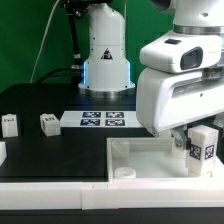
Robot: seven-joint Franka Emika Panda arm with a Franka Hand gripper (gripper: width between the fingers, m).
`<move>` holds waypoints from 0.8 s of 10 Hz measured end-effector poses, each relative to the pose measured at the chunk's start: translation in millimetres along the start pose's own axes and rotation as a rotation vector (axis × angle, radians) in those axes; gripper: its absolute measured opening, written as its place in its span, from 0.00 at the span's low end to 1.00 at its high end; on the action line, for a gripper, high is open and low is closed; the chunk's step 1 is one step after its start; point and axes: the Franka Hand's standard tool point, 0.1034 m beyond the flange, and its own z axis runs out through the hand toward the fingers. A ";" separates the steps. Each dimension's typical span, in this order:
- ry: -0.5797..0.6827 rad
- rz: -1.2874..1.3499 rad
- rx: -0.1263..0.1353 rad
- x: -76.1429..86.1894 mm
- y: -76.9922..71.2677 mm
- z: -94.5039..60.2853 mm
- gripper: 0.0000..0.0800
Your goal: Assemble one leg
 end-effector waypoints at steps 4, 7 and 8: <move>0.002 0.374 0.024 -1.4 1.8 1.6 0.36; -0.007 0.820 0.038 -1.0 -1.1 2.6 0.36; -0.012 0.912 0.038 -0.3 -2.4 2.8 0.36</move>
Offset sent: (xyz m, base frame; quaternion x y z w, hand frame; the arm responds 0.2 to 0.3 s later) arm -0.0019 -0.0046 -0.0030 0.0245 -0.0109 0.3408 0.9398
